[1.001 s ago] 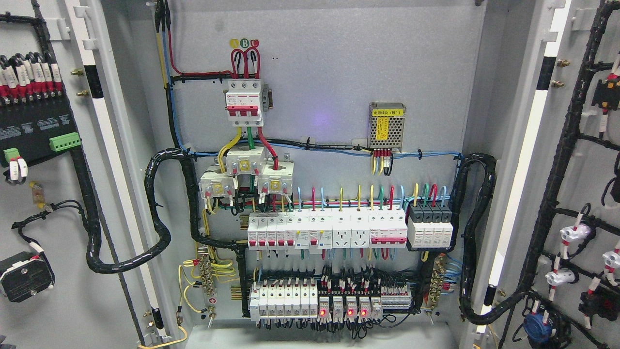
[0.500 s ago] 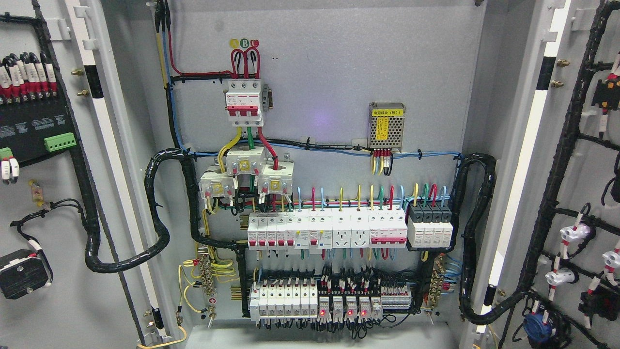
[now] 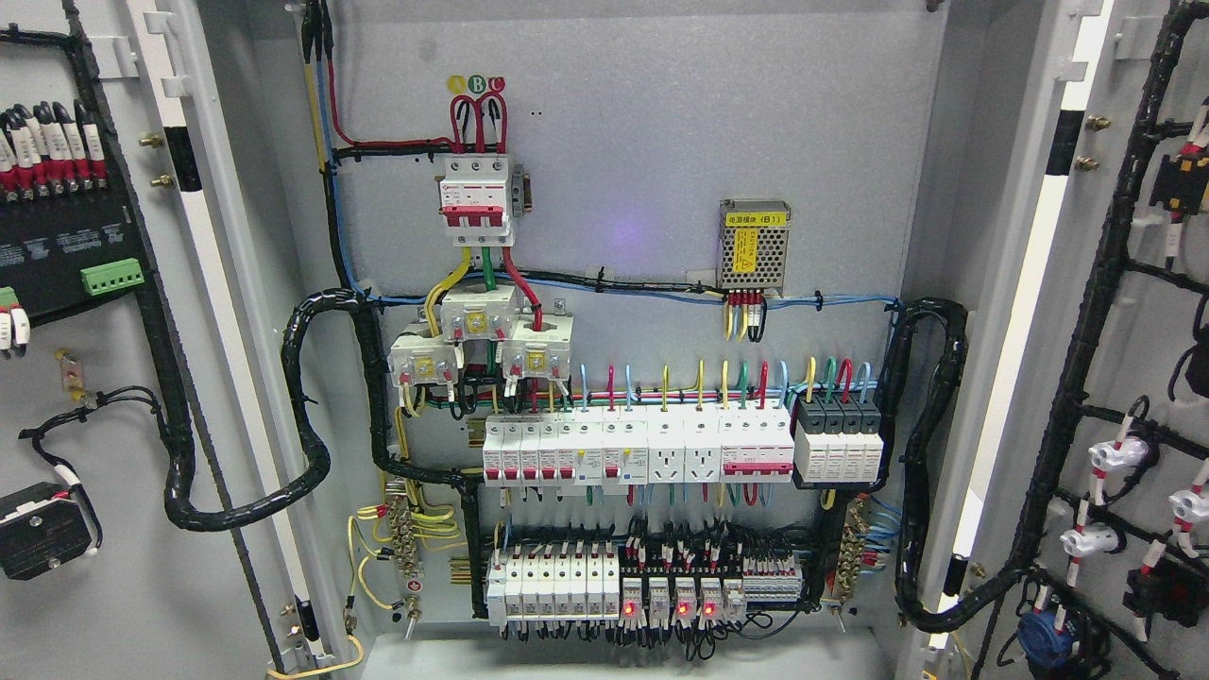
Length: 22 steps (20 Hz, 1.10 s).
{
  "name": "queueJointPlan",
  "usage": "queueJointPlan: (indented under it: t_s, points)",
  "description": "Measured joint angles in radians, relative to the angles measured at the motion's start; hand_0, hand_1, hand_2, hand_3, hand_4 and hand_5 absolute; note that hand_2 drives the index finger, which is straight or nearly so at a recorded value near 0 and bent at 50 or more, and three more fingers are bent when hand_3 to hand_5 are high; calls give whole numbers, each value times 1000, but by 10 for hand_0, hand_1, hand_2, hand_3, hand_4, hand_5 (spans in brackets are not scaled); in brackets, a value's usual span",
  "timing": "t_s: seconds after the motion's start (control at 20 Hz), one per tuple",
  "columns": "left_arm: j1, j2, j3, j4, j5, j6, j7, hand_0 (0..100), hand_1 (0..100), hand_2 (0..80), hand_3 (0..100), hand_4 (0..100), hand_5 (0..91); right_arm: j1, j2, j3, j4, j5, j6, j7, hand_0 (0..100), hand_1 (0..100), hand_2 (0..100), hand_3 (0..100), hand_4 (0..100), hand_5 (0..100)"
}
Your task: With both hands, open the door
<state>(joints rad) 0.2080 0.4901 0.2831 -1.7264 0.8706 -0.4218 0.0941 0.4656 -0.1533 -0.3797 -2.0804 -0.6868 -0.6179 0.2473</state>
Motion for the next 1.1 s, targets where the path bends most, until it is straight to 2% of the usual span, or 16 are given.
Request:
queueJointPlan:
  t_s: [0.65,1.1]
  points:
    - [-4,4,0,3,6,8,2,0,0,0,0,0,0,2,-38,74,-5,3,-22,2,191,0,0,0,0,0]
    - [54,6,-11,-63,6,12,-4,0,0,0,0,0,0,-5,-52,128,-6,7,-20,2,191,0,0,0,0,0]
